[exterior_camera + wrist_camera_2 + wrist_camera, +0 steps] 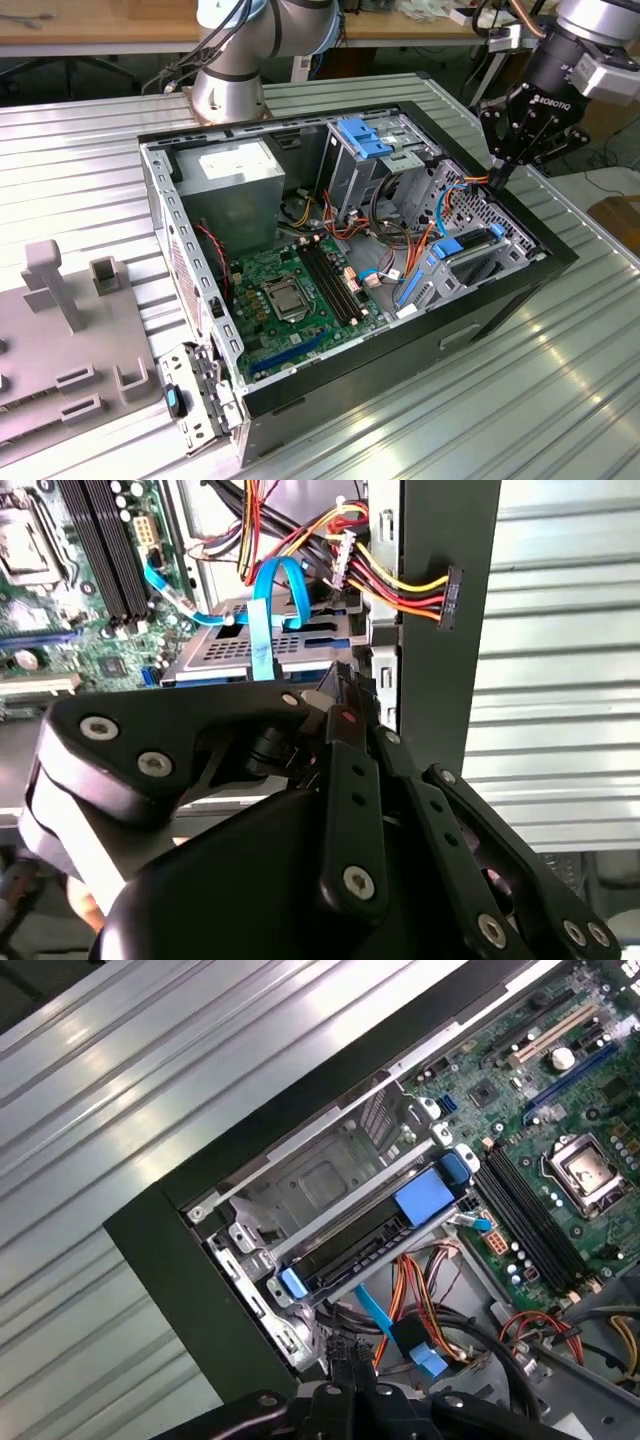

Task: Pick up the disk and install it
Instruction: 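Insert the first disk wire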

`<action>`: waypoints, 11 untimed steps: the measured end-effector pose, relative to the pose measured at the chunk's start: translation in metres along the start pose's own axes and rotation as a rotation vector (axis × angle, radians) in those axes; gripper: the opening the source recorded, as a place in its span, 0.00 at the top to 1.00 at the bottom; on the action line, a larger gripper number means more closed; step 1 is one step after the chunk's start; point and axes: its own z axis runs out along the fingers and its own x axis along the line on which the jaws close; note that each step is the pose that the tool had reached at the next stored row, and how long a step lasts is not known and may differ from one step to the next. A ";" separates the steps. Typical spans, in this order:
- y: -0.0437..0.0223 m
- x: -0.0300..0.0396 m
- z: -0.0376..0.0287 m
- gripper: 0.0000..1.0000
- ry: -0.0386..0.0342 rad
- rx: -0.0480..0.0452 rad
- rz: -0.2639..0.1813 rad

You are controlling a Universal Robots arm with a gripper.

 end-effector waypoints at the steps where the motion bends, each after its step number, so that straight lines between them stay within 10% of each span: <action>1: -0.0002 0.0001 0.0009 0.89 0.0014 0.0003 -0.027; 11: -0.0155 0.0136 0.0005 0.89 0.0047 0.0024 -0.068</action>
